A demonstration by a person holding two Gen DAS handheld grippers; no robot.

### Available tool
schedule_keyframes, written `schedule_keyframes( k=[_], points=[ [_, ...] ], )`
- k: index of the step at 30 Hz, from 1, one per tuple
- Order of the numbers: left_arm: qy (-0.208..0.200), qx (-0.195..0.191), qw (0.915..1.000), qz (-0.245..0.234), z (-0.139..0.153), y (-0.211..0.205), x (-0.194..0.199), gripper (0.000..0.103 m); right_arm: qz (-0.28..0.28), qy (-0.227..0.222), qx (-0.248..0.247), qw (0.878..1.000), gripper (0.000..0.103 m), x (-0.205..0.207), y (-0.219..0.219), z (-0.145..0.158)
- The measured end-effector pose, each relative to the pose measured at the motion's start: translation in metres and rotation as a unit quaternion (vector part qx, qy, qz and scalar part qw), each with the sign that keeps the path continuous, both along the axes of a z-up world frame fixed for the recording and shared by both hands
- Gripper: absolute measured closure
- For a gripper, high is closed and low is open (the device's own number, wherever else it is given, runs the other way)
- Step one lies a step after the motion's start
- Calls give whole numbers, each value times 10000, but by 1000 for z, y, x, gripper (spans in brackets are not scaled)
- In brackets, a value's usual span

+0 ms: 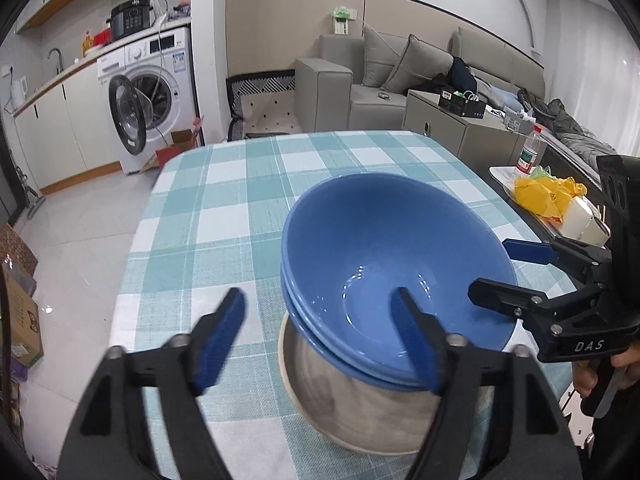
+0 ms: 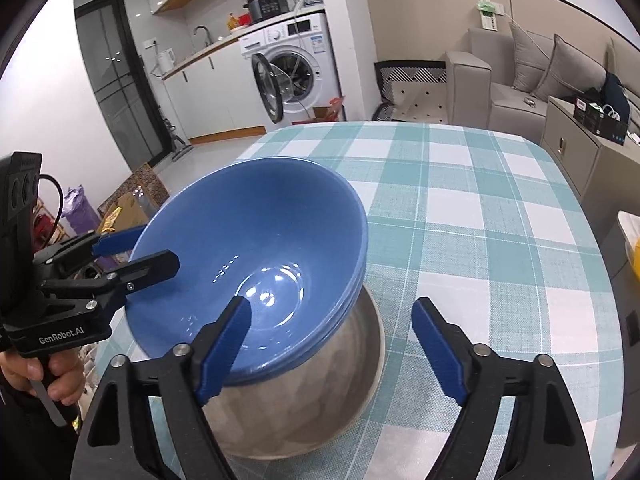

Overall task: Organize plates and bowls
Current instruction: 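Lower the blue bowls onto the cream plates and open both grippers, then pull both grippers back from the bowls on the plates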

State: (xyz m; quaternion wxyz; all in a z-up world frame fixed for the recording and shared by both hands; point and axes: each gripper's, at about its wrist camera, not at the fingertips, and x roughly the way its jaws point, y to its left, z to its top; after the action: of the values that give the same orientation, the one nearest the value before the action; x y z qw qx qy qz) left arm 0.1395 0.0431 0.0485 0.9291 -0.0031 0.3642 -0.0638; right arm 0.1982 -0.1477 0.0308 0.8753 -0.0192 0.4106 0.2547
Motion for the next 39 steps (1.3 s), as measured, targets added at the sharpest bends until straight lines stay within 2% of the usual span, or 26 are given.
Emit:
schedule_keyframes(
  k=[2, 6, 11, 16, 19, 24, 31, 39],
  points=[
    [-208, 42, 9998, 4, 4, 0, -9, 16, 10, -92, 35, 10000, 5, -4, -3, 1],
    [-434, 41, 9990, -7, 8, 2, -23, 0, 161, -331, 99, 9993, 1, -15, -7, 4],
    [-769, 196, 9968, 105, 8, 4, -38, 0, 372, -776, 56, 9963, 1, -33, -7, 11],
    [-1053, 60, 9937, 374, 5, 14, -55, 0, 492, -1265, 57, 9907, 1, -54, -10, 16],
    [-1218, 130, 9911, 523, 3, 16, -63, 0, 518, -1433, 173, 9882, 1, -64, -14, 17],
    [-1416, 150, 9884, 519, -5, 14, -77, 0, 523, -1500, 341, 9867, 1, -79, -23, 12],
    [-1583, 438, 9856, 391, -20, 1, -92, 0, 489, -1712, 608, 9821, 1, -103, -37, -1],
    [-1687, 85, 9847, 423, -40, 7, -97, 0, 513, -1693, 660, 9820, 1, -112, -43, -14]
  ],
)
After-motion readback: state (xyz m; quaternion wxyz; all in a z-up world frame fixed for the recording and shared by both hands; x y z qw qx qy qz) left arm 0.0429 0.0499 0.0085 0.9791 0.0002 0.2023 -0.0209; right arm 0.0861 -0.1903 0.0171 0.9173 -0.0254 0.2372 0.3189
